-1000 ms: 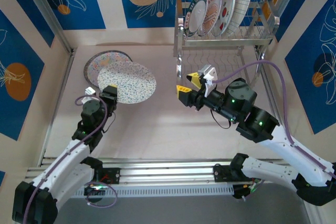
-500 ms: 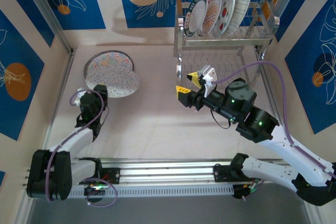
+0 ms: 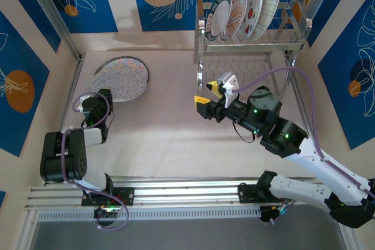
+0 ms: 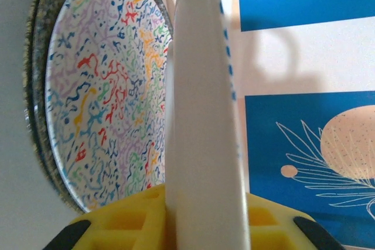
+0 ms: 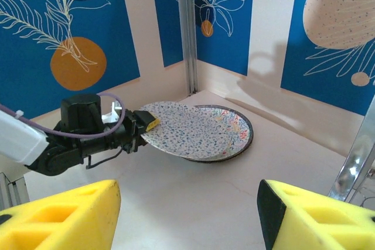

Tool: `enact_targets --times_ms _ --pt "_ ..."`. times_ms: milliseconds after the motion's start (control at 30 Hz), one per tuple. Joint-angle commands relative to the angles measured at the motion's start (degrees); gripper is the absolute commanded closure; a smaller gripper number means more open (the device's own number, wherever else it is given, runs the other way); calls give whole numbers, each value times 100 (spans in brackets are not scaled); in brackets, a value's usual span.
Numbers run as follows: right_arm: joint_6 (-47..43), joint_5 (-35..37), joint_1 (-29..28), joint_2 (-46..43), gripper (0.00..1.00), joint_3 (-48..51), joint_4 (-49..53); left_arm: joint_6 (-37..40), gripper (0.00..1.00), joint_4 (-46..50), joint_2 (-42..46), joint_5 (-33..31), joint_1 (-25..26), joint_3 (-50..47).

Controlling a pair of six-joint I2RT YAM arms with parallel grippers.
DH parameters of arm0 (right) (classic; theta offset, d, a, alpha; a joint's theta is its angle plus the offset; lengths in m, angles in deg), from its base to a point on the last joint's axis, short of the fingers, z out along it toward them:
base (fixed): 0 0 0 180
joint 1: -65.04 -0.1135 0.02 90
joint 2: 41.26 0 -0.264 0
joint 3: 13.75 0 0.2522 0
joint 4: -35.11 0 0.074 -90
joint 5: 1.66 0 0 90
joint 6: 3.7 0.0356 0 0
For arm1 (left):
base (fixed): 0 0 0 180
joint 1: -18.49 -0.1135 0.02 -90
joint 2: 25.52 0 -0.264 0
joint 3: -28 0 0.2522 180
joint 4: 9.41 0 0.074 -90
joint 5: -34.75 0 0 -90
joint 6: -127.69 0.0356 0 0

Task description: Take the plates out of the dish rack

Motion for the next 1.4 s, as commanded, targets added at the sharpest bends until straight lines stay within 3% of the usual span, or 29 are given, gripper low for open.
enact_targets --times_ms 0,667,1367 --pt "68 200 -54 12 36 -106 -107 -110 79 -1064 -309 349 -132 312" --pt "-37 292 -43 337 36 -236 -179 -158 79 -1733 -1696 686 -279 805" --pt "30 357 -24 423 36 -395 72 -76 74 -1492 -2322 878 -422 1283"
